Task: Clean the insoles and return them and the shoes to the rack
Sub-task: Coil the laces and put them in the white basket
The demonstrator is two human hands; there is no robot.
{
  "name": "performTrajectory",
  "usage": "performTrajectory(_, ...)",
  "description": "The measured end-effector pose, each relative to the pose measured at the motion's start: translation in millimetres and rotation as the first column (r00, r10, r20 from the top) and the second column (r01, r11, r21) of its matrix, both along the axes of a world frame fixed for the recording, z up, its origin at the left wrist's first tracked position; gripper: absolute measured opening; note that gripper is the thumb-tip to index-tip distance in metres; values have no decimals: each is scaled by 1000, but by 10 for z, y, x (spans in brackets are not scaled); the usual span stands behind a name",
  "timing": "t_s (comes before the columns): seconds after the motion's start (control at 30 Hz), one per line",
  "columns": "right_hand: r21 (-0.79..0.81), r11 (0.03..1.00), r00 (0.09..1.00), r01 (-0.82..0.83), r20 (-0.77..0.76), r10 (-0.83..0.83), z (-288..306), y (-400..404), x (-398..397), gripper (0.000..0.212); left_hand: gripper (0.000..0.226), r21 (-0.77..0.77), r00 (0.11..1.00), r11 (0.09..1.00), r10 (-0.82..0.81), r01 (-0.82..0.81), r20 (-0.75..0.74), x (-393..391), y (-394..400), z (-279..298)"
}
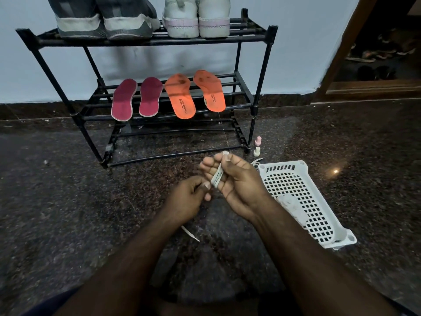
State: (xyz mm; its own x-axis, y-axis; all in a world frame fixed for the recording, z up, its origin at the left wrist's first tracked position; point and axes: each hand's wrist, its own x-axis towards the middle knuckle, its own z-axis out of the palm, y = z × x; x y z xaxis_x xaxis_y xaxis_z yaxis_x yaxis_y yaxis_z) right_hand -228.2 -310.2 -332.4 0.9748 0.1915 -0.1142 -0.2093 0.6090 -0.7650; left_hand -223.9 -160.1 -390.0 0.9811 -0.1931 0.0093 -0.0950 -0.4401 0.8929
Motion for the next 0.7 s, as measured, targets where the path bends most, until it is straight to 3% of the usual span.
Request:
performTrajectory(0.13, -22, 996, 996, 82, 30, -81, 28, -141, 63, 21, 19, -67, 998, 998, -5, 0, -70, -27, 30, 44)
performTrajectory(0.3, 92, 981, 985, 170, -33, -167, 52, -298, 119, 20, 14, -264, 985, 964, -33, -14, -172, -27, 53, 115)
performTrajectory(0.4, 133, 967, 976, 216, -11, -216, 55, -306, 126, 20, 19, -171, 982, 984, -81, 51, -172, -34, 63, 85)
performTrajectory(0.47, 5, 966, 964, 259, 56, -259, -4, -266, 151, 19, 18, -68, 979, 989, -137, 128, -149, -67, 12, 97)
performTrajectory(0.5, -137, 949, 956, 283, 121, -268, -38, -237, 159, 19, 17, -11, 979, 987, -158, 158, -128, -82, -15, 105)
performTrajectory(0.53, -323, 894, 944, 312, 207, -255, -94, -209, 162, 18, 16, 46, 980, 983, -174, 179, -96, -99, -34, 124)
performTrajectory(0.6, -674, 652, 927, 347, 352, -130, -221, -161, 148, 16, 16, 123, 983, 975, -183, 184, -21, -126, -47, 165)
performTrajectory(0.7, -926, 308, 959, 216, 260, 110, -335, -111, 101, 15, 11, 190, 986, 974, -141, 123, 85, -129, -5, 227)
